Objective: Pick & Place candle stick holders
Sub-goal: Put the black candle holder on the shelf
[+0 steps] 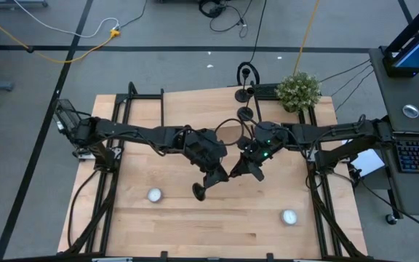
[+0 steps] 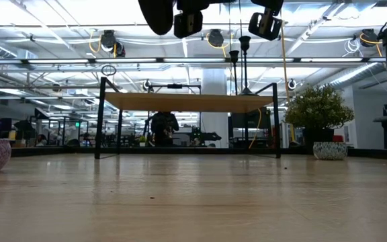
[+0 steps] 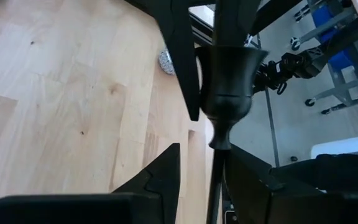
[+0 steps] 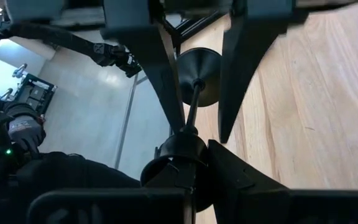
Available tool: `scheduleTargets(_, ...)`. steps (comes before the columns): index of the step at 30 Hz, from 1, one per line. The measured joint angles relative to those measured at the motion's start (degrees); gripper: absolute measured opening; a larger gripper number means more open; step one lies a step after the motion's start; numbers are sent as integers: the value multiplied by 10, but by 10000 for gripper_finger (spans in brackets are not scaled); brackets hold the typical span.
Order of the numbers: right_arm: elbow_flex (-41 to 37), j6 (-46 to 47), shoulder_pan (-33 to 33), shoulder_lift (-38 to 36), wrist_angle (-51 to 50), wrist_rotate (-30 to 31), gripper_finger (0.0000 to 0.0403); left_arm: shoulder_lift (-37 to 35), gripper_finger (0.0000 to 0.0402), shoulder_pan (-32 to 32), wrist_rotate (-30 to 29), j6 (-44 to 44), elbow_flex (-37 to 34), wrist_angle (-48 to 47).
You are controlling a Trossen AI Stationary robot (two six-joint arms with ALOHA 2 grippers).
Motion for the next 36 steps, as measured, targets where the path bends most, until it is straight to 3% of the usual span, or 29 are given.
scheduleTargets(9, -1, 2, 0, 0, -2, 3, 13, 3, 113, 7, 13, -4, 0, -2)
scheduleTargets(16, -1, 0, 0, 0, -2, 2, 13, 3, 16, 7, 27, 19, 0, 1)
scheduleTargets(36, -1, 3, 0, -17, -20, -2, 118, 2, 14, -15, 19, 21, 0, -51)
